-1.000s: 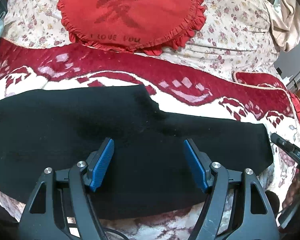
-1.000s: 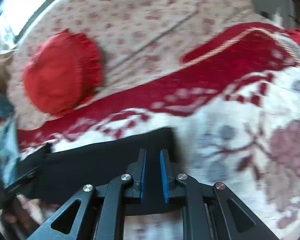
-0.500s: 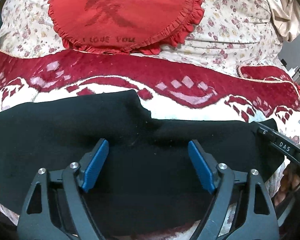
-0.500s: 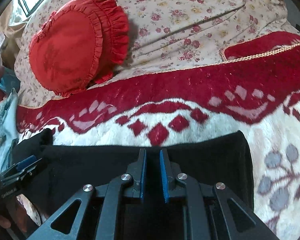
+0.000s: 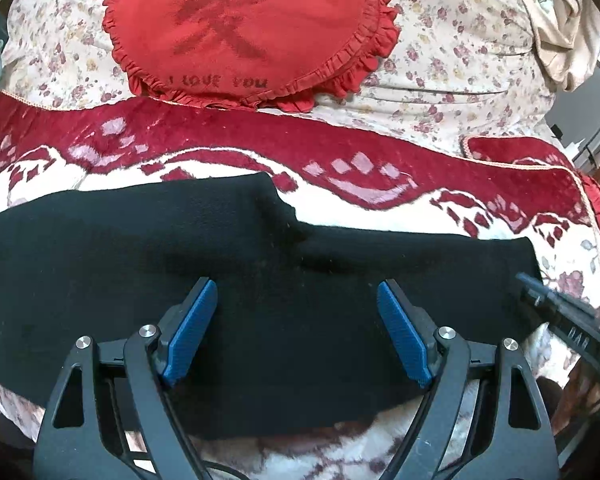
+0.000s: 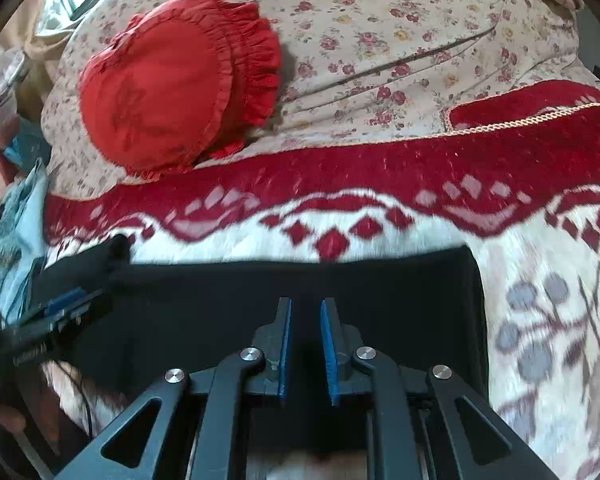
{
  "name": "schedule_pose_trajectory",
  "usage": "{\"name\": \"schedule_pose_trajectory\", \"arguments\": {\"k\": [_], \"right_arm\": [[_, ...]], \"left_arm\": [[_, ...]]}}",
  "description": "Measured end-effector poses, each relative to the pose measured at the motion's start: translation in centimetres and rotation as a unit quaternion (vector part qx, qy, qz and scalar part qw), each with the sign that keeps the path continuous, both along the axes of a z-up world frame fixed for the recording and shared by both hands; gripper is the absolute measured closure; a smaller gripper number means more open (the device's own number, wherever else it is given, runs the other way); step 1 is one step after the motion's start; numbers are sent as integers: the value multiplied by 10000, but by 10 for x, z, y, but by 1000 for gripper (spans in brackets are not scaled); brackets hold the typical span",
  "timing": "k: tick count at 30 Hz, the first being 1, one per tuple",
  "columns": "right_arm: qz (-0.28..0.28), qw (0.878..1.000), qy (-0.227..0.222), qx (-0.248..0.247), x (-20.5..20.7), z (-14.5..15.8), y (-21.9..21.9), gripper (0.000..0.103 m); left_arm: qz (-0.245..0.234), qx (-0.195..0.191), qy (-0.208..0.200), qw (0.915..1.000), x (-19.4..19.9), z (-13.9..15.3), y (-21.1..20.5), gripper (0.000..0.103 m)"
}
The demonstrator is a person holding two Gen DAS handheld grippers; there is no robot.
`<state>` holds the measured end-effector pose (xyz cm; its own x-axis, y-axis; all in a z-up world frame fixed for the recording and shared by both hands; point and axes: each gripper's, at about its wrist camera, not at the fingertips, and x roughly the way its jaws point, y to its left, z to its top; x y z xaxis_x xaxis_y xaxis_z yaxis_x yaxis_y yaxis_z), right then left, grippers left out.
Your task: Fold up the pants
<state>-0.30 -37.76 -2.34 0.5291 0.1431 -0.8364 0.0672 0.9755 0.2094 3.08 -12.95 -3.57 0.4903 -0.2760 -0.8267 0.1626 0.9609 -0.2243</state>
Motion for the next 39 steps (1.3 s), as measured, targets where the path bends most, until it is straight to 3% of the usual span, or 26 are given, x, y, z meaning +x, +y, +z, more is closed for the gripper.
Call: {"name": "schedule_pose_trajectory", "arguments": {"k": [7,11,15,19,24,27,31,39], "right_arm": [[53,9998,184,21,-30,-19,-1,85],[38,9996,181,235,-30,-20,-7,85],[-209,9994,105,274,-41,-9,-27,82],[-585,9972,173,428,-59,-4,-56,75],[-871,9935,332,650,-71,-13,-82,63],[-956,9919,319,780,-70,-17,-91,62],[-992,9885,214,1121,-66,-21,-98,59],[-951,9862,158,1347,-56,-32,-99,57]], "left_arm": [[-300,-21,14,9995,-26,-7,-10,21],[-458,457,-98,9979,-31,-17,-27,21],[-613,96,-1,9981,-26,-7,-33,21],[-1012,-4,-32,9949,-16,3,-59,21],[-1654,-362,472,9844,6,2,-118,21],[-1954,-475,640,9775,17,1,-151,21],[-2289,-217,499,9719,30,3,-195,21],[-2838,224,415,9577,46,-5,-260,21]]}}
